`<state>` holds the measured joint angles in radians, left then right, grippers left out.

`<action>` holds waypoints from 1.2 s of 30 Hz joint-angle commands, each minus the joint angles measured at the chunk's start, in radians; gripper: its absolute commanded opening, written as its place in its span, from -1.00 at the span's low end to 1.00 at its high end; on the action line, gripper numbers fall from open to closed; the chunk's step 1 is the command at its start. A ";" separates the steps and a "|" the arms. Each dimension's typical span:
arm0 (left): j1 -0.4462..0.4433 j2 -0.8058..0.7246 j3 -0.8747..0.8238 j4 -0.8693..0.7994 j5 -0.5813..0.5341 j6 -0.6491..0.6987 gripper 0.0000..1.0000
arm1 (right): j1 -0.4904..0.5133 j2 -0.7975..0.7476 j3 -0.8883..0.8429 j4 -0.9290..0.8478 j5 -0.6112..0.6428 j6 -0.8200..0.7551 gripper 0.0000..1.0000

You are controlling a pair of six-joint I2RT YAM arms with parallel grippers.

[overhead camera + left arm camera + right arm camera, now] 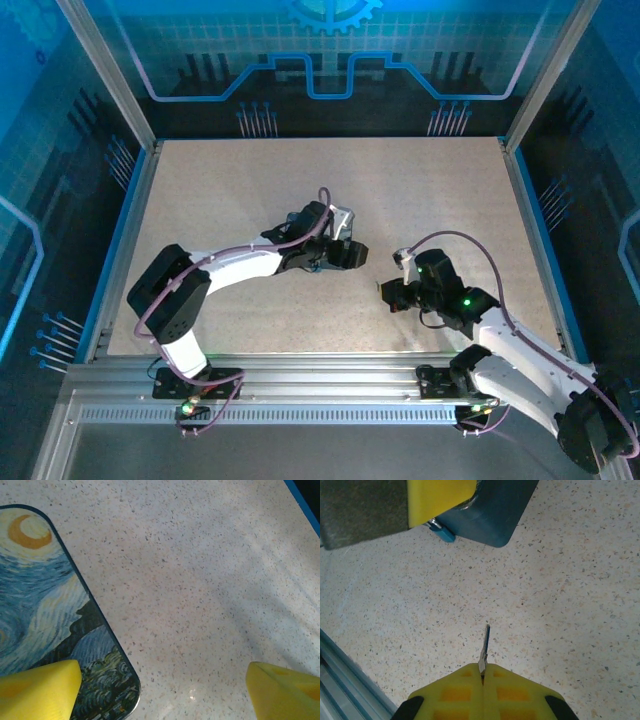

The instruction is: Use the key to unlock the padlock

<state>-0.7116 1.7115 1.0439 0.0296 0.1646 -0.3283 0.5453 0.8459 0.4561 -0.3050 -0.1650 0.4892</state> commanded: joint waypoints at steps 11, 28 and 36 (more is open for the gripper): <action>-0.055 -0.077 -0.084 -0.194 0.015 0.003 0.63 | 0.017 0.005 0.006 0.025 -0.019 0.006 -1.00; -0.042 -0.380 -0.209 -0.154 -0.074 -0.059 0.82 | 0.017 0.111 0.007 0.277 -0.215 0.082 -1.00; 0.015 -0.580 -0.423 -0.146 -0.078 -0.169 0.84 | -0.042 0.255 0.058 0.453 -0.370 0.136 -1.00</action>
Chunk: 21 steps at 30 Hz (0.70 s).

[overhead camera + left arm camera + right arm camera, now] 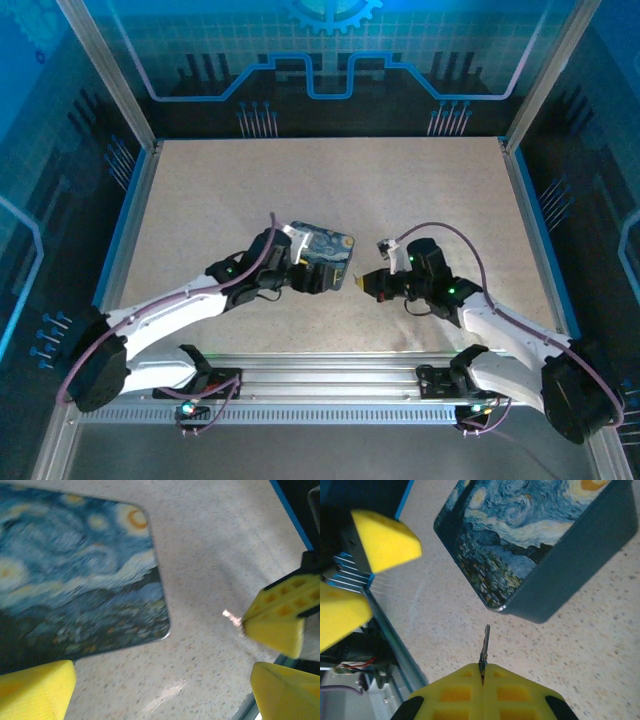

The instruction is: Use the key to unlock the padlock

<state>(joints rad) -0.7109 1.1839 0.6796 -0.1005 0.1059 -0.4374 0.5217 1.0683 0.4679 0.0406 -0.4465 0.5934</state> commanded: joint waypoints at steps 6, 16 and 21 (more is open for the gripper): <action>0.022 -0.095 -0.172 0.009 -0.006 -0.062 0.86 | -0.034 0.161 0.116 0.165 -0.125 0.032 -1.00; 0.042 0.041 -0.247 0.252 0.048 -0.054 0.86 | -0.038 0.375 0.245 0.191 -0.138 0.022 -1.00; 0.093 0.089 -0.270 0.333 0.059 -0.065 0.84 | -0.039 0.464 0.320 0.131 -0.110 -0.006 -1.00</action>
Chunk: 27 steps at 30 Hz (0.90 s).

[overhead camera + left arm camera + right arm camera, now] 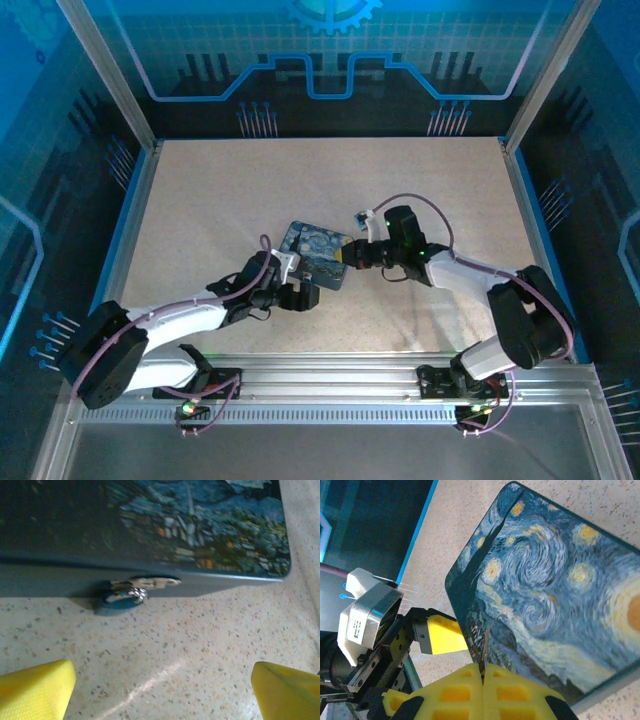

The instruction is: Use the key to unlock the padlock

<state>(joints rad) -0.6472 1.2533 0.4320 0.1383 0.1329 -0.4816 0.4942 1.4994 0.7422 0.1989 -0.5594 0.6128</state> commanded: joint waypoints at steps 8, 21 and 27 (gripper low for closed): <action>0.070 0.069 -0.034 0.172 0.063 -0.018 0.77 | -0.011 0.121 0.091 -0.102 0.046 -0.069 -1.00; 0.072 0.194 -0.010 0.270 0.080 -0.012 0.60 | 0.017 0.165 0.073 -0.185 0.126 -0.104 -1.00; 0.073 0.227 -0.010 0.328 0.060 0.001 0.55 | 0.028 0.163 0.057 -0.177 0.134 -0.094 -1.00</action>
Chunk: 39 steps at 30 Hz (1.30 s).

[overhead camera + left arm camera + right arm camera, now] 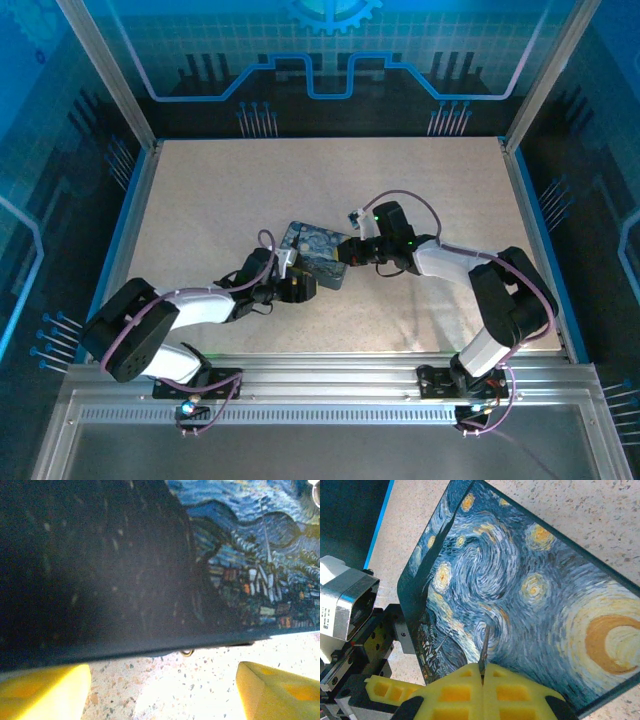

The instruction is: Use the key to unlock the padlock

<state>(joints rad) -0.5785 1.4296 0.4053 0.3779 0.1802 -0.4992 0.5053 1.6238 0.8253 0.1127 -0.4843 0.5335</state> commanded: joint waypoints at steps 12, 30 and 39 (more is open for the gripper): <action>0.003 0.134 -0.002 0.258 0.016 0.028 0.33 | 0.027 0.038 -0.014 -0.111 0.076 -0.021 -1.00; -0.010 0.181 0.010 0.317 0.043 -0.012 0.07 | 0.034 0.041 -0.008 -0.104 0.075 -0.015 -1.00; -0.013 0.190 0.020 0.323 0.030 -0.054 -0.07 | 0.039 0.038 -0.004 -0.105 0.075 -0.015 -1.00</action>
<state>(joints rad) -0.5831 1.6005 0.4046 0.6708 0.1860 -0.5270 0.5201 1.6234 0.8326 0.1143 -0.4377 0.5262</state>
